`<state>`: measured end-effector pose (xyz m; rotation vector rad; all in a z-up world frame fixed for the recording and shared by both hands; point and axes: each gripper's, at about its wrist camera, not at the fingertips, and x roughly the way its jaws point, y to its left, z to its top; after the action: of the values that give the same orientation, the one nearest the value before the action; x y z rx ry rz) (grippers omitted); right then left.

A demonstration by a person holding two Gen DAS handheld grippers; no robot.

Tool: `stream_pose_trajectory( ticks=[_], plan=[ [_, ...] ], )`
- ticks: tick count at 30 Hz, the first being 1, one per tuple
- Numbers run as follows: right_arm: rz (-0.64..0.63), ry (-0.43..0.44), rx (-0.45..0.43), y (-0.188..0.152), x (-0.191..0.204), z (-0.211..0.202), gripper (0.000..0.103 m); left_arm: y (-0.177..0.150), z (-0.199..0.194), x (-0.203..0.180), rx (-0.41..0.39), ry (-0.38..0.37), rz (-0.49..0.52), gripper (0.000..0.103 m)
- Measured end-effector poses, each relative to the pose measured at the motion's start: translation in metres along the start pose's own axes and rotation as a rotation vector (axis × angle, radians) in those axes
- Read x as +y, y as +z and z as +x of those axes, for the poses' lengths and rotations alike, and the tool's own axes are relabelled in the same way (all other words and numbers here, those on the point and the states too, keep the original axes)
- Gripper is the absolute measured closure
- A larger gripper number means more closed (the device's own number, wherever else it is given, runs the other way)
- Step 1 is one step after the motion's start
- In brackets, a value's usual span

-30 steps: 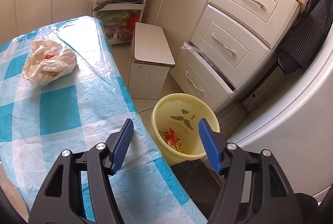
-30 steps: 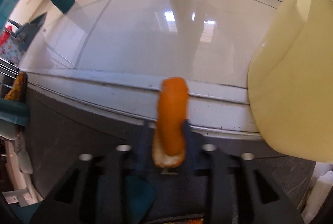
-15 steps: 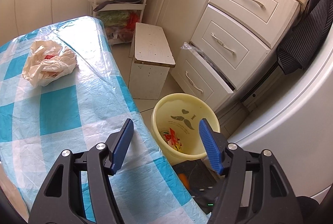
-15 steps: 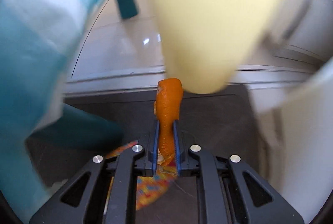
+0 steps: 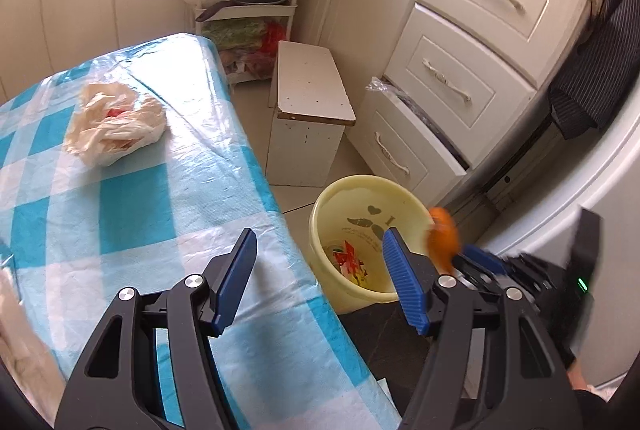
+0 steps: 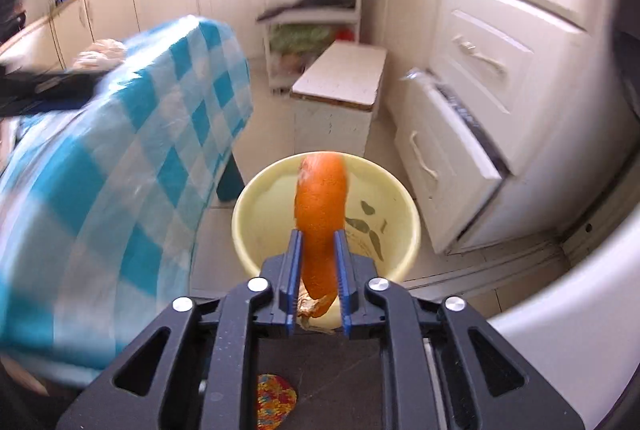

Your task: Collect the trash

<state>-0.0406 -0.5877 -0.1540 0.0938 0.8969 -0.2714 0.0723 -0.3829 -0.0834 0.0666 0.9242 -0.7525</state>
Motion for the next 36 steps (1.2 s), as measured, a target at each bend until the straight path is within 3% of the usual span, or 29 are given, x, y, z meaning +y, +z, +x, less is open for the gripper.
stream_pose_trajectory(
  ticks=[1,3,5,8,11,15,18,21,26,36],
  plan=[
    [-0.005,-0.007,0.014,0.011,0.001,0.005,0.064,0.0,-0.01,0.0,-0.015,0.004,0.002,0.04],
    [-0.032,-0.026,0.003,0.032,0.01,-0.005,0.057,0.001,-0.031,-0.002,-0.045,0.018,0.027,0.039],
    [-0.075,-0.048,-0.042,0.057,0.021,-0.027,0.037,0.002,-0.052,0.0,-0.07,0.045,0.044,0.033],
    [-0.118,-0.079,-0.095,0.093,0.04,-0.065,0.022,0.003,-0.077,0.009,-0.09,0.074,0.023,0.03],
    [-0.131,-0.089,-0.134,0.127,0.065,-0.092,0.013,0.003,-0.105,0.025,-0.113,0.1,-0.022,0.026],
    [-0.076,-0.026,-0.21,0.144,0.098,-0.129,0.008,-0.002,-0.139,0.046,-0.16,0.162,-0.052,0.022],
    [0.02,0.019,-0.261,0.142,0.116,-0.133,0.008,-0.008,-0.156,0.064,-0.178,0.218,-0.089,0.02],
    [0.109,0.002,-0.305,0.129,0.128,-0.124,0.008,-0.015,-0.168,0.086,-0.174,0.257,-0.129,0.019],
    [0.083,-0.045,-0.31,0.136,0.142,-0.12,0.008,-0.024,-0.176,0.105,-0.178,0.31,-0.147,0.019],
    [0.046,-0.051,-0.312,0.135,0.145,-0.118,0.008,-0.023,-0.157,0.108,-0.137,0.318,-0.142,0.019]
  ],
)
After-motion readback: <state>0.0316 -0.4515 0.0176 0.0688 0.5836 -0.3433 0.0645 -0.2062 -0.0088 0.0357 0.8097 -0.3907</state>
